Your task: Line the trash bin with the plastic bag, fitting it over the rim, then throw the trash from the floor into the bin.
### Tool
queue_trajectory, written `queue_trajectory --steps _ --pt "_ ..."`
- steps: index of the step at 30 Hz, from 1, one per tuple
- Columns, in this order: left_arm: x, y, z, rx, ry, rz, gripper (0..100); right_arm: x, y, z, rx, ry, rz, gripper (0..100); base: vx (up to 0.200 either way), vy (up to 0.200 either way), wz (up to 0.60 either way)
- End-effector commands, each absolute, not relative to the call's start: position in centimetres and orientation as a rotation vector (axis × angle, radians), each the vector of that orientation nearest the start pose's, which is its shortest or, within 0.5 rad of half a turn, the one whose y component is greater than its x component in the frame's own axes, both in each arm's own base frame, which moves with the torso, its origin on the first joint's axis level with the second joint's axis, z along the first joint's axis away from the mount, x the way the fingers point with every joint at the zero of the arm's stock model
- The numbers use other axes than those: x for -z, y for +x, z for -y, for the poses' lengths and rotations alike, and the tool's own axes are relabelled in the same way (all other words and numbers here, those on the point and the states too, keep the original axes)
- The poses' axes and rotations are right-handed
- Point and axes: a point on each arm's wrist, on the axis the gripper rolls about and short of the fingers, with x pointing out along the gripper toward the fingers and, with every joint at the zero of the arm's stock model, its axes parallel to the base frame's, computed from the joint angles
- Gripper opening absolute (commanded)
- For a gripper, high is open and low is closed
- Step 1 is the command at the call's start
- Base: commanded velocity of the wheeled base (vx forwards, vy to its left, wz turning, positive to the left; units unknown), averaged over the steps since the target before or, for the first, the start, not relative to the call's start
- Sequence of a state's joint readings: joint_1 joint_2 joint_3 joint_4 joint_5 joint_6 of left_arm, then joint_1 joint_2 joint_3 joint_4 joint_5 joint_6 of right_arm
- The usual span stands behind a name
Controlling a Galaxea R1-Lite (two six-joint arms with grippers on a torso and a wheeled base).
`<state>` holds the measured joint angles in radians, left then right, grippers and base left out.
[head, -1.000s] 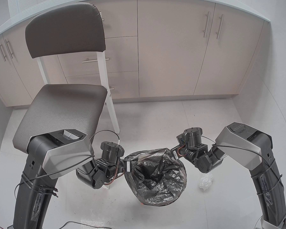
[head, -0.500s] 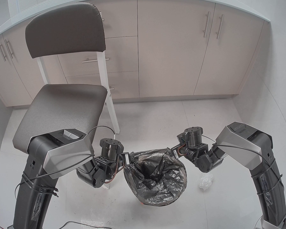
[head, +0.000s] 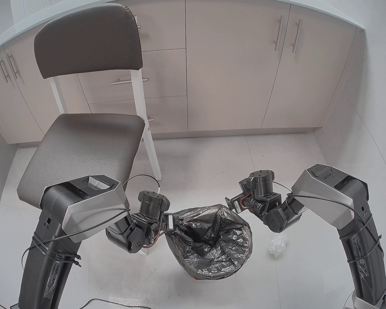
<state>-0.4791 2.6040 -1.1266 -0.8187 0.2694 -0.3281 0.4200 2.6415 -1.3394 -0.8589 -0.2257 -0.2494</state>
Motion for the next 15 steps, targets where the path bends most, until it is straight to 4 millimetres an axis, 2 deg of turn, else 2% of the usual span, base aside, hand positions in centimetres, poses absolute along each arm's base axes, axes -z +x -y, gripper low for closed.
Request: queue_trajectory --steps 1,5,9,15 --pt "7.1 38.2 19.4 0.098 -0.046 -0.678 100 4.8 43.5 -18.8 -0.242 -0.386 -0.396 100 0.000 0.000 0.00" --pt "6.8 37.1 20.4 0.106 -0.008 -0.771 100 5.1 43.4 -18.8 -0.245 -0.391 -0.405 100 0.000 0.000 0.00" --pt "6.7 37.4 20.6 0.101 -0.041 -0.753 100 5.1 43.4 -18.7 -0.242 -0.391 -0.407 100 0.000 0.000 0.00" --pt "6.4 37.9 20.5 0.093 -0.142 -0.670 100 4.7 44.0 -17.2 -0.211 -0.382 -0.410 100 0.000 0.000 0.00"
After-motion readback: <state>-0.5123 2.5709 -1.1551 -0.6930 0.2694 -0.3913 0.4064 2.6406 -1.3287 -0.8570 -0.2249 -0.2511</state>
